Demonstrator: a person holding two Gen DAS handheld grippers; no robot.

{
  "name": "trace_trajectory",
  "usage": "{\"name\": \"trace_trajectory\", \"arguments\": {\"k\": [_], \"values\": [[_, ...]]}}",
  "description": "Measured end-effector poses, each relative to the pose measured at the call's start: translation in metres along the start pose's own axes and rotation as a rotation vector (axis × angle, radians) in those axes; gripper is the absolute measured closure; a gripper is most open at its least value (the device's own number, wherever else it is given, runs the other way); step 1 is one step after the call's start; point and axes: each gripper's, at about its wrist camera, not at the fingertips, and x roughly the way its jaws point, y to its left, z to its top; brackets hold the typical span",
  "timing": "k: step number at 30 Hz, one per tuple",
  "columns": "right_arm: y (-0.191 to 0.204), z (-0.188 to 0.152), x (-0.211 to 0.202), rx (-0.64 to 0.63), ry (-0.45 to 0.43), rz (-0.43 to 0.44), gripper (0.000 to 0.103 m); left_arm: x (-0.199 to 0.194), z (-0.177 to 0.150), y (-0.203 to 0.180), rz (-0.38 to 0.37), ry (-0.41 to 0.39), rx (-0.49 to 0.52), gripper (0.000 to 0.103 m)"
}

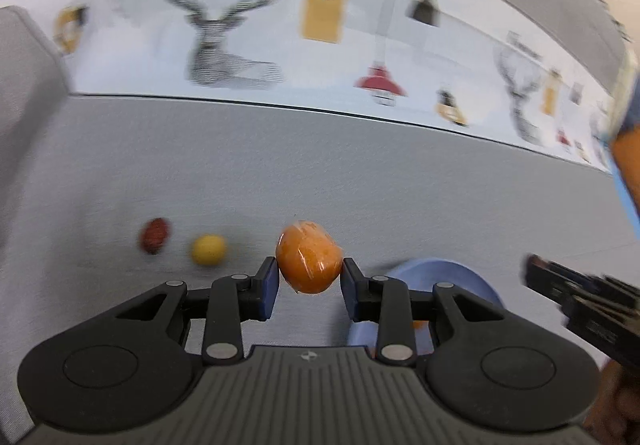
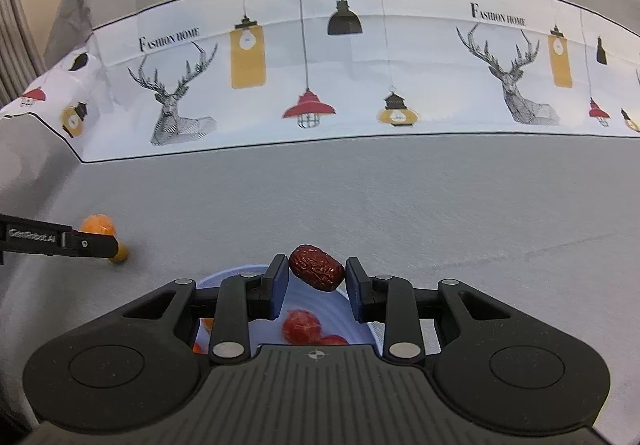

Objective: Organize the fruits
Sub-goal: 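Carry the mandarin and the red date over the blue plate with both tools, then lower the mandarin and the red date toward the blue plate with both tools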

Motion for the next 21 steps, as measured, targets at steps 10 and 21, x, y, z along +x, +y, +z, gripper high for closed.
{"name": "trace_trajectory", "arguments": {"k": [10, 21], "values": [[0.008, -0.010, 0.014, -0.051, 0.119, 0.015, 0.070, 0.005, -0.028, -0.060, -0.174, 0.045, 0.288, 0.066], [0.011, -0.012, 0.016, -0.068, 0.147, 0.027, 0.070, 0.012, -0.035, -0.070, -0.171, 0.063, 0.340, 0.066]]}}
